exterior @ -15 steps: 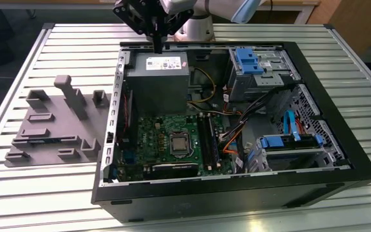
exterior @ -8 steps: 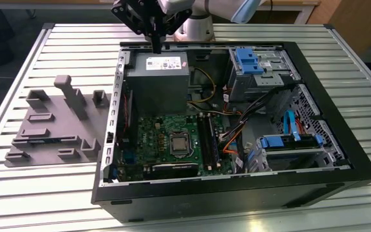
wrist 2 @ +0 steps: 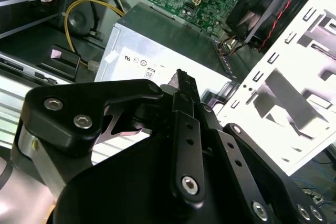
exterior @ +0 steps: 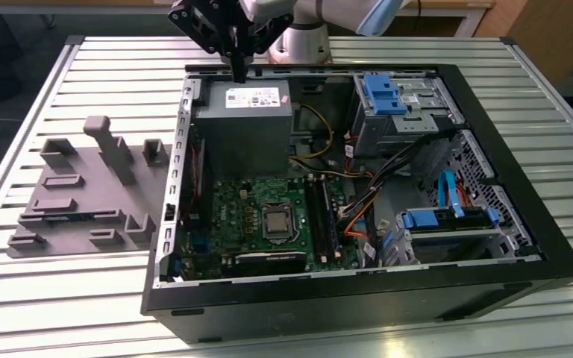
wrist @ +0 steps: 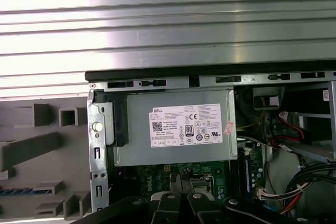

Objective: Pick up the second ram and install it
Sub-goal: 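Reach for the second ram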

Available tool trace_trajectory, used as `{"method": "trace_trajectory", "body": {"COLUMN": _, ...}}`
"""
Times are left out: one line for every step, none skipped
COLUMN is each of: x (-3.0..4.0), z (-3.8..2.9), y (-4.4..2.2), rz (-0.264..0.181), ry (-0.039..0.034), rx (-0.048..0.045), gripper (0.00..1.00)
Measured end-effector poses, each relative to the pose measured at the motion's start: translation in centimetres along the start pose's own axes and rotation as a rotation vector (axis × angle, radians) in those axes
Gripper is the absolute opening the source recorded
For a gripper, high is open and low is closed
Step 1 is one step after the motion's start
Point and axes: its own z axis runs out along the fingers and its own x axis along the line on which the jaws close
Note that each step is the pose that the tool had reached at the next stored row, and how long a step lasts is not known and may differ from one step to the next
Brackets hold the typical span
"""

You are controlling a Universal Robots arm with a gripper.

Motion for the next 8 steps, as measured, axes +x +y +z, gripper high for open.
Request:
{"method": "trace_trajectory", "body": {"x": 0.05, "z": 0.0, "y": 0.0, "rz": 0.0, "ry": 0.0, "rx": 0.0, "gripper": 0.11}}
{"method": "trace_trajectory", "body": {"x": 0.09, "z": 0.0, "y": -0.01, "rz": 0.0, "ry": 0.0, "rx": 0.0, "gripper": 0.11}}
{"method": "trace_trajectory", "body": {"x": 0.14, "z": 0.0, "y": -0.01, "rz": 0.0, "ry": 0.0, "rx": 0.0, "gripper": 0.11}}
{"method": "trace_trajectory", "body": {"x": 0.19, "z": 0.0, "y": -0.01, "rz": 0.0, "ry": 0.0, "rx": 0.0, "gripper": 0.11}}
{"method": "trace_trajectory", "body": {"x": 0.23, "z": -0.01, "y": -0.02, "rz": 0.0, "ry": 0.0, "rx": 0.0, "gripper": 0.11}}
{"method": "trace_trajectory", "body": {"x": 0.28, "z": -0.01, "y": -0.02, "rz": 0.0, "ry": 0.0, "rx": 0.0, "gripper": 0.11}}
{"method": "trace_trajectory", "body": {"x": 0.32, "z": -0.01, "y": -0.02, "rz": 0.0, "ry": 0.0, "rx": 0.0, "gripper": 0.11}}
{"method": "trace_trajectory", "body": {"x": 0.37, "z": -0.01, "y": -0.03, "rz": 0.0, "ry": 0.0, "rx": 0.0, "gripper": 0.11}}
